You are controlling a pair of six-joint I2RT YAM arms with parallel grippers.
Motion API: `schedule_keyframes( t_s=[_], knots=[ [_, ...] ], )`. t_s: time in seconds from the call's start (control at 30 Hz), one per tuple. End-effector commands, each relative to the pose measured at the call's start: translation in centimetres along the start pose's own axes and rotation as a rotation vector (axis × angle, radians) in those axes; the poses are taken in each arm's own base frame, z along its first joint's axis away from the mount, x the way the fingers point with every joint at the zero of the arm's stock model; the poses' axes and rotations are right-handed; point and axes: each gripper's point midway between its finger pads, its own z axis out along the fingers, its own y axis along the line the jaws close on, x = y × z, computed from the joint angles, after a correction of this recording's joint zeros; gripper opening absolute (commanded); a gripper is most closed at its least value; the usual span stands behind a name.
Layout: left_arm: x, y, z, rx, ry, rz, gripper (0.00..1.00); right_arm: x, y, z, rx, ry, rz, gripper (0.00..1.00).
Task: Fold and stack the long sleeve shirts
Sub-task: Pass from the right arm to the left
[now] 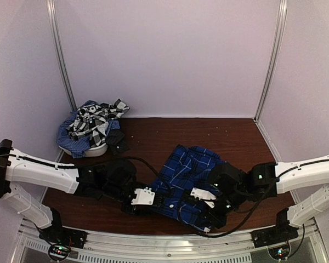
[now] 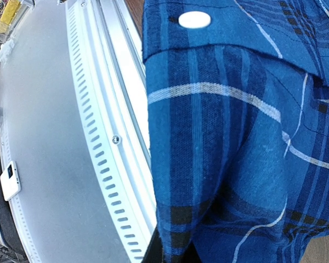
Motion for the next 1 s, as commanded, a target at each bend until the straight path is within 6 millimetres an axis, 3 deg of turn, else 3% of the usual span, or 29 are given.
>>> schedule_keyframes(
  t_s=[0.0,0.17,0.23,0.37,0.43,0.5,0.67,0.97],
  knots=[
    [-2.6,2.1,-0.1,-0.059,-0.066,0.039,0.43,-0.3,0.6,-0.6,-0.035,-0.027,-0.008,0.0],
    [-3.0,1.8,-0.2,-0.012,-0.06,-0.006,0.14,-1.0,0.2,-1.3,-0.005,-0.069,-0.004,0.0],
    [-3.2,1.4,-0.1,0.026,-0.049,-0.024,0.0,-1.2,0.1,-1.6,0.007,-0.086,0.0,0.06],
    [-4.1,0.4,-0.1,0.123,-0.082,-0.085,0.0,-1.8,-0.3,-2.1,0.039,-0.116,0.009,0.35],
    [-4.9,0.4,-0.6,0.15,-0.119,-0.125,0.0,-1.9,-0.5,-2.4,0.062,-0.137,0.02,0.59],
    [-5.9,0.6,-1.4,0.163,-0.156,-0.177,0.0,-2.1,-0.7,-2.9,0.081,-0.164,0.032,0.74],
    [-6.6,1.4,-2.7,0.185,-0.189,-0.294,0.0,-2.6,-0.4,-3.8,0.111,-0.215,0.035,0.83],
    [-6.6,2.4,-3.3,0.297,-0.167,-0.472,0.0,-2.0,-0.7,-2.4,0.242,-0.166,0.007,0.87]
  ],
)
